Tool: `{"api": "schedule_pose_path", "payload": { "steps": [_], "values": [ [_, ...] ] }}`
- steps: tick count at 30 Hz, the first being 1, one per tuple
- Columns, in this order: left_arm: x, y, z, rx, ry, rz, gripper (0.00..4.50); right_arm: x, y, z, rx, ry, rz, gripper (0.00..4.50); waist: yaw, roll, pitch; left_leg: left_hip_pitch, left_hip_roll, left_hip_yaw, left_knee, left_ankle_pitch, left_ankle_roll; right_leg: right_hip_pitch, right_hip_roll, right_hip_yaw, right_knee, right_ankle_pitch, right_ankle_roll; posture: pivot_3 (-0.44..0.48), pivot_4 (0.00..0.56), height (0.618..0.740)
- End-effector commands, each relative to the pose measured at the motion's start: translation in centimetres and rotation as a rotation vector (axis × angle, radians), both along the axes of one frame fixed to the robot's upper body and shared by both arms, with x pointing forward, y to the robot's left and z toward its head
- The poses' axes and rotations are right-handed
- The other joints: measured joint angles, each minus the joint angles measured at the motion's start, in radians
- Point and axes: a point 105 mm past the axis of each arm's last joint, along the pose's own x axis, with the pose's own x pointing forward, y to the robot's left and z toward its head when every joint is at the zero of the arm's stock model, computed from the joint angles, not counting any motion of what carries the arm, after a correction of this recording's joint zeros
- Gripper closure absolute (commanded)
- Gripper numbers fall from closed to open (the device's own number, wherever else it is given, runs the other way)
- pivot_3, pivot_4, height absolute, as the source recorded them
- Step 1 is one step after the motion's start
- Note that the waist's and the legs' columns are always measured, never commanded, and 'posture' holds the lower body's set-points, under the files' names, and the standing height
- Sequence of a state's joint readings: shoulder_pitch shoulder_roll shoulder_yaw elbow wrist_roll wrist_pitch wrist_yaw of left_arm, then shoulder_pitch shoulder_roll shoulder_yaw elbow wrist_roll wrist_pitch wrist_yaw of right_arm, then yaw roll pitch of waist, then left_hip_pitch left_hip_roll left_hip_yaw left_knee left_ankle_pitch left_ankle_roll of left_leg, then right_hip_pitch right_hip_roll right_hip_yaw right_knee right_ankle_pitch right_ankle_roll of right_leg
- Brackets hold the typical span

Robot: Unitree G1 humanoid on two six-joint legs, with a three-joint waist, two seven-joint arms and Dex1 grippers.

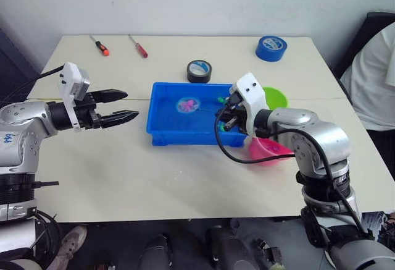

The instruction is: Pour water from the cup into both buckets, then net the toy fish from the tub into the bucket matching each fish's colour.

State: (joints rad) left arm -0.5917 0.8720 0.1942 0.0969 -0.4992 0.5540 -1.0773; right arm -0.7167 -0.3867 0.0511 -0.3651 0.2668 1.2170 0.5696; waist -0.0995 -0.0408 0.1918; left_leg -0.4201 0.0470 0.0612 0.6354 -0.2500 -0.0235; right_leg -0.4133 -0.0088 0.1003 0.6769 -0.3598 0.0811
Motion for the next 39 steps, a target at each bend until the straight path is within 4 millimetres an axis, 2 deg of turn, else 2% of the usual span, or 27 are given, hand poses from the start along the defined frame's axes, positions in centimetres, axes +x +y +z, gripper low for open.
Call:
{"api": "schedule_pose_path", "payload": {
  "steps": [1, 5, 11, 15, 20, 26, 29, 31, 39],
  "values": [
    [0.2, -0.6, 0.7, 0.003, -0.026, -0.042, 0.63, -1.1, -2.1, 2.6, 0.043, -0.113, 0.0, 4.5, 0.008, 0.0, 0.0, -0.001, 0.0, 0.0, 0.0, 0.0, 0.0, 0.0, 0.0, 0.0, 0.0, 0.0, 0.0, 0.0, 0.15, 0.734],
    [1.1, -1.5, 0.9, 0.002, -0.026, -0.097, 0.63, -3.2, -5.9, 4.4, 0.035, -0.179, -0.035, 4.5, 0.024, 0.0, 0.0, -0.001, 0.0, 0.0, 0.001, 0.0, 0.0, 0.0, 0.0, 0.0, 0.0, 0.0, 0.0, 0.0, 0.15, 0.734],
    [2.2, -3.9, 1.3, -0.005, -0.031, -0.223, 0.63, -6.9, -9.7, 5.8, 0.017, -0.216, -0.093, 4.5, 0.043, 0.0, 0.0, -0.001, 0.0, 0.0, 0.001, -0.001, 0.001, 0.001, 0.001, 0.0, -0.003, 0.0, 0.0, 0.0, 0.15, 0.734],
    [2.6, -5.7, 1.8, -0.007, -0.031, -0.317, 0.63, -9.5, -12.1, 5.7, -0.037, -0.213, -0.184, 4.5, 0.045, 0.001, 0.0, -0.001, 0.0, 0.0, 0.002, 0.0, 0.002, 0.001, 0.002, 0.0, -0.002, 0.0, 0.0, 0.0, 0.15, 0.734],
    [3.2, -6.3, 1.8, -0.009, -0.033, -0.348, 0.63, -12.1, -14.9, 5.0, -0.125, -0.188, -0.296, 4.5, 0.049, 0.001, 0.001, -0.001, 0.0, 0.001, 0.003, 0.0, 0.002, 0.002, 0.003, 0.002, -0.002, 0.0, 0.001, 0.0, 0.15, 0.734],
    [3.9, -6.6, 1.6, -0.01, -0.033, -0.364, 0.63, -14.0, -17.5, 3.6, -0.207, -0.155, -0.407, 4.5, 0.046, 0.001, 0.001, -0.001, 0.0, 0.001, 0.009, 0.0, 0.003, 0.003, 0.004, 0.003, -0.002, 0.001, 0.003, 0.0, 0.15, 0.734],
    [4.2, -6.9, 1.6, -0.011, -0.035, -0.377, 0.63, -14.9, -18.1, 2.5, -0.278, -0.132, -0.427, 4.5, 0.049, 0.001, 0.001, -0.001, 0.0, 0.001, 0.011, -0.001, 0.004, 0.004, 0.005, 0.003, -0.002, 0.002, 0.004, 0.0, 0.15, 0.734],
    [4.4, -7.2, 1.5, -0.008, -0.035, -0.386, 0.63, -15.1, -17.7, 2.2, -0.349, -0.161, -0.407, 4.5, 0.047, 0.001, 0.001, -0.001, 0.0, 0.002, 0.012, -0.001, 0.004, 0.005, 0.005, 0.003, -0.002, 0.003, 0.006, 0.0, 0.15, 0.734],
    [4.8, -7.8, 1.3, -0.009, -0.029, -0.407, 0.63, -14.5, -17.1, 1.4, -0.683, -0.286, -0.325, 4.5, 0.045, 0.001, 0.0, -0.001, 0.0, 0.004, 0.013, -0.001, 0.005, 0.005, 0.008, 0.004, -0.002, 0.004, 0.008, 0.0, 0.15, 0.734]
  ]
}}
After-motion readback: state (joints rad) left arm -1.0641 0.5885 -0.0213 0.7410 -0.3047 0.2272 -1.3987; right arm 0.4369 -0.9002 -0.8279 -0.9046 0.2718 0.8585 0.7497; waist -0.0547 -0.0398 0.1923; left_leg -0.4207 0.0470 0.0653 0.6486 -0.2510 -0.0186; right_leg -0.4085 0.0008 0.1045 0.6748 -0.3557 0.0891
